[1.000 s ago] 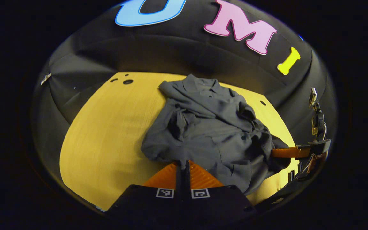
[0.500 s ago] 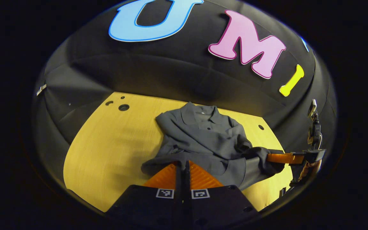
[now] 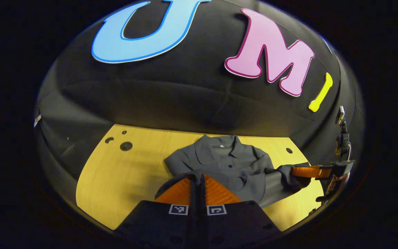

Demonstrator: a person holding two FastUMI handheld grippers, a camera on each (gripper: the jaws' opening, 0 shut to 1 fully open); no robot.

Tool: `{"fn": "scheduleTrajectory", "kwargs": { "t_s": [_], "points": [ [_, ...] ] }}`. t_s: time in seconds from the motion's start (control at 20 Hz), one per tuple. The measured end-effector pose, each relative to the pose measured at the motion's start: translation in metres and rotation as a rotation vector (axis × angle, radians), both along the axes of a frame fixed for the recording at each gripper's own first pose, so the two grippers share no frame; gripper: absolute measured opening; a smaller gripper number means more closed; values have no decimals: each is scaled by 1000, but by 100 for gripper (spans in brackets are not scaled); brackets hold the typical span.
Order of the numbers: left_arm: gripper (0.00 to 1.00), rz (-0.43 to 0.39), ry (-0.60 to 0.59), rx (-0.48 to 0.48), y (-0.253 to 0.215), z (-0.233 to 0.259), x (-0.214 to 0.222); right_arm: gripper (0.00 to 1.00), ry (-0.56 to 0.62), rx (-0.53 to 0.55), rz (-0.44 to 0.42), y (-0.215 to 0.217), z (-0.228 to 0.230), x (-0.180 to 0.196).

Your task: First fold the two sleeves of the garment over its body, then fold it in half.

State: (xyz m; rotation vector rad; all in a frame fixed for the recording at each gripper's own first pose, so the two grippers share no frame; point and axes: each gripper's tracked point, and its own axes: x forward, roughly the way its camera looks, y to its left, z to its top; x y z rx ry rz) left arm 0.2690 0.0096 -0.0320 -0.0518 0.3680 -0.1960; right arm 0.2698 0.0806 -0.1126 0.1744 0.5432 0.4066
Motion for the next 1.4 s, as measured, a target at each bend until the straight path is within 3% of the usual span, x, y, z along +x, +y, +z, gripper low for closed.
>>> {"fn": "scheduleTrajectory", "kwargs": {
  "t_s": [0.4, 0.75, 0.85, 0.9, 0.95, 1.1, 1.15, 1.25, 1.4],
  "points": [
    [5, 23, -50, -12, 1, -4, 88, 5, -27, 17, -42, 4, 9, 79],
    [5, 66, -52, -70, 1, -35, 134, 5, 33, 50, -114, -1, -26, 124],
    [7, 94, -26, -87, 3, -46, 134, 12, 48, 36, -146, -5, -33, 130],
    [9, 117, -14, -82, 7, -52, 134, 24, 40, 27, -157, -8, -34, 134],
    [16, 138, -6, -72, 11, -54, 132, 45, 34, 20, -167, -10, -31, 132],
    [53, 169, -26, -67, 20, -38, 120, 83, 21, 2, -179, -19, -21, 123],
    [65, 171, -38, -74, 21, -29, 114, 85, 12, -14, -186, -25, -19, 119],
    [90, 178, -64, -74, 27, -13, 98, 99, -16, -43, -203, -37, -9, 106],
    [96, 181, -132, -26, 32, 15, 65, 99, -73, -78, -244, -54, 11, 78]
  ]
}}
